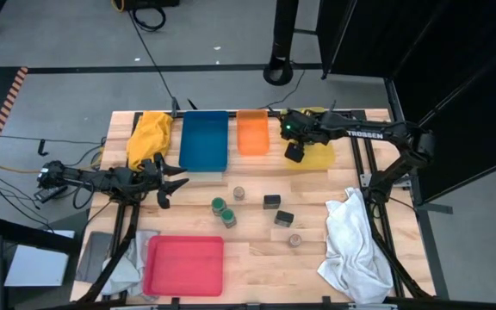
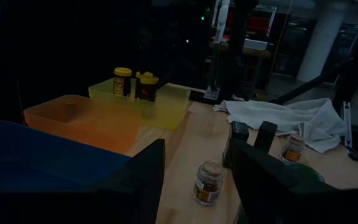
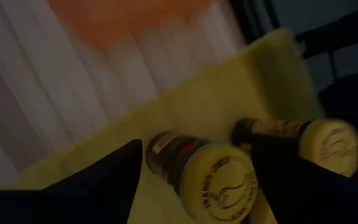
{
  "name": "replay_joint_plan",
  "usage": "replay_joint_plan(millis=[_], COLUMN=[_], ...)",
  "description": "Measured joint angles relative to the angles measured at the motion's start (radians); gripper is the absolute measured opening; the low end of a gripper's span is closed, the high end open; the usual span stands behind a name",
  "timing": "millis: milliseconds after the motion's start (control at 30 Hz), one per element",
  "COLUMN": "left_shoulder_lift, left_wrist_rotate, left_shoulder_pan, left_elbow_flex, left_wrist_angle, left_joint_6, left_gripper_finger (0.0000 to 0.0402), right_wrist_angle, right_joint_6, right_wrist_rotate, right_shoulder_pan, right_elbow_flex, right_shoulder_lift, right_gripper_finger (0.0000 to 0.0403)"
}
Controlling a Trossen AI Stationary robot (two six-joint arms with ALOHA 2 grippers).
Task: Sort spices by type
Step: Put the yellow seasoning bottle into the yellow bin, then put the top black seasoning can into the blue bin
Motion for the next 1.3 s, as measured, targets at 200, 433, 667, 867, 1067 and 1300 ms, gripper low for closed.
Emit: replay_joint_plan(millis=[200,433,667,867,1067,1300], left_shoulder_lift=[0.0,0.0,0.0,0.0,0.0,0.0], left_wrist_rotate=[0.0,0.0,0.0,0.0,0.0,0.0], left_shoulder_pan=[0.0,0.0,0.0,0.0,0.0,0.0], left_elbow_flex=[0.0,0.0,0.0,0.0,0.0,0.0], left_wrist_angle=[0.0,0.0,0.001,0.001,0.001,0.0], left_joint_6=[0.0,0.0,0.0,0.0,0.0,0.0], left_gripper_finger=[0.0184,0.0184,0.0184,0.0184,0.0184,0.0184], right_wrist_angle=[-0.015,-0.02,0.026,0.17,0.114,0.12], right_joint_6=[0.003,0.231,0.375,0.319,0.082,0.028], right_wrist_rotate=[0.003,-0.021,-0.157,-0.37,-0.385,-0.293], right_shoulder_pan=[0.053,0.143,0.202,0.251,0.372,0.485], right_elbow_flex=[0.086,0.153,0.156,0.156,0.154,0.095], right_shoulder_lift=[0.0,-0.001,-0.001,-0.001,0.0,0.001], right_gripper_finger=[0.0307,0.0308,0.0307,0.0308,0.0298,0.03])
